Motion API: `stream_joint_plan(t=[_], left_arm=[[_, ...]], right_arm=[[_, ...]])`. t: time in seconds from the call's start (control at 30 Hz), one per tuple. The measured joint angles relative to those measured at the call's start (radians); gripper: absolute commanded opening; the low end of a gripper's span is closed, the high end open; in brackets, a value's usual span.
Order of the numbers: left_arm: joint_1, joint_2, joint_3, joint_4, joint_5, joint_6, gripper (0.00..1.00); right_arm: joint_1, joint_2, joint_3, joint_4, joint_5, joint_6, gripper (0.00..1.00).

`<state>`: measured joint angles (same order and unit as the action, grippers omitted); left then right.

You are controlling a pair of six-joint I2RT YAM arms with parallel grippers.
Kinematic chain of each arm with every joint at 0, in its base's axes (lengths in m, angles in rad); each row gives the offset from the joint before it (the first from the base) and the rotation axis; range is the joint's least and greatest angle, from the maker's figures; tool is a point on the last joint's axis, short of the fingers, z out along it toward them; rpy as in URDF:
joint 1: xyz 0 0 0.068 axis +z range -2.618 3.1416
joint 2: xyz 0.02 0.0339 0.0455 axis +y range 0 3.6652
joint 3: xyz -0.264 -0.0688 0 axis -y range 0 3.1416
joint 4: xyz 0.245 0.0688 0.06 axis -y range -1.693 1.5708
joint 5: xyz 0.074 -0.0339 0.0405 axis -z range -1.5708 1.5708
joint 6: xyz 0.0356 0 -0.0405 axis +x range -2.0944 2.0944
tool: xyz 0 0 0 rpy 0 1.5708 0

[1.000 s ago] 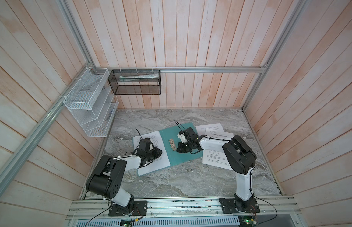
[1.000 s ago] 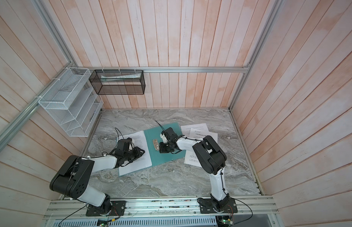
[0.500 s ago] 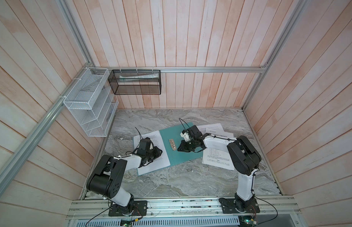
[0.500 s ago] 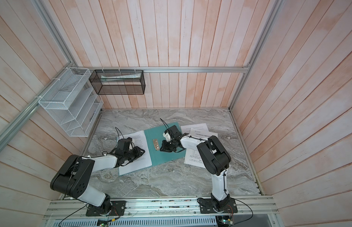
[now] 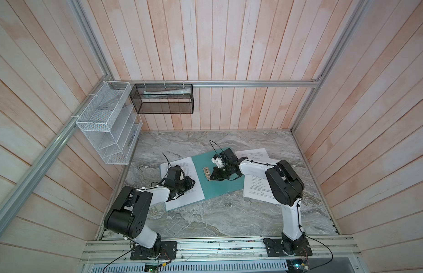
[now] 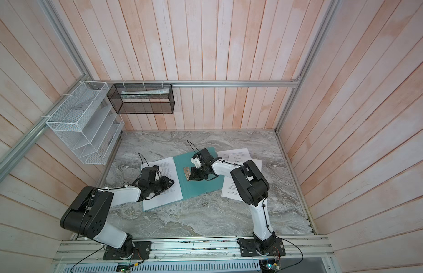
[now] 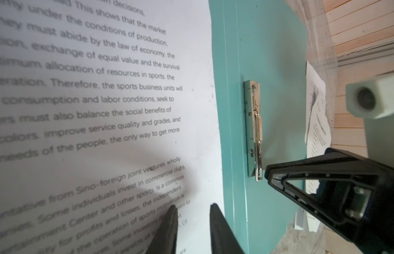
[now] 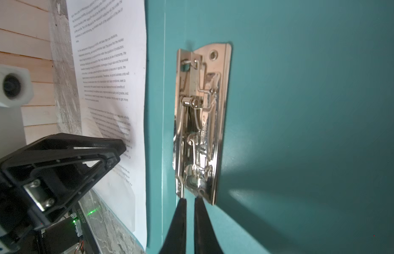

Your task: Put the files into the folder

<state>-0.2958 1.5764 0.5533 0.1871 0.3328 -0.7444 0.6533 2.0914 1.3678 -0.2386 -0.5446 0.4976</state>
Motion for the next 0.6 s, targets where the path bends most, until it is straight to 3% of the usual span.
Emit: stream_joint_plan(t=[0.6], left_arm=[[0.0,-0.002,-0.001,-0.003,-0.001,0.007,0.29]], right_arm=[[0.0,0.041,0.04,0.001,-0.019,0.005,0.1]])
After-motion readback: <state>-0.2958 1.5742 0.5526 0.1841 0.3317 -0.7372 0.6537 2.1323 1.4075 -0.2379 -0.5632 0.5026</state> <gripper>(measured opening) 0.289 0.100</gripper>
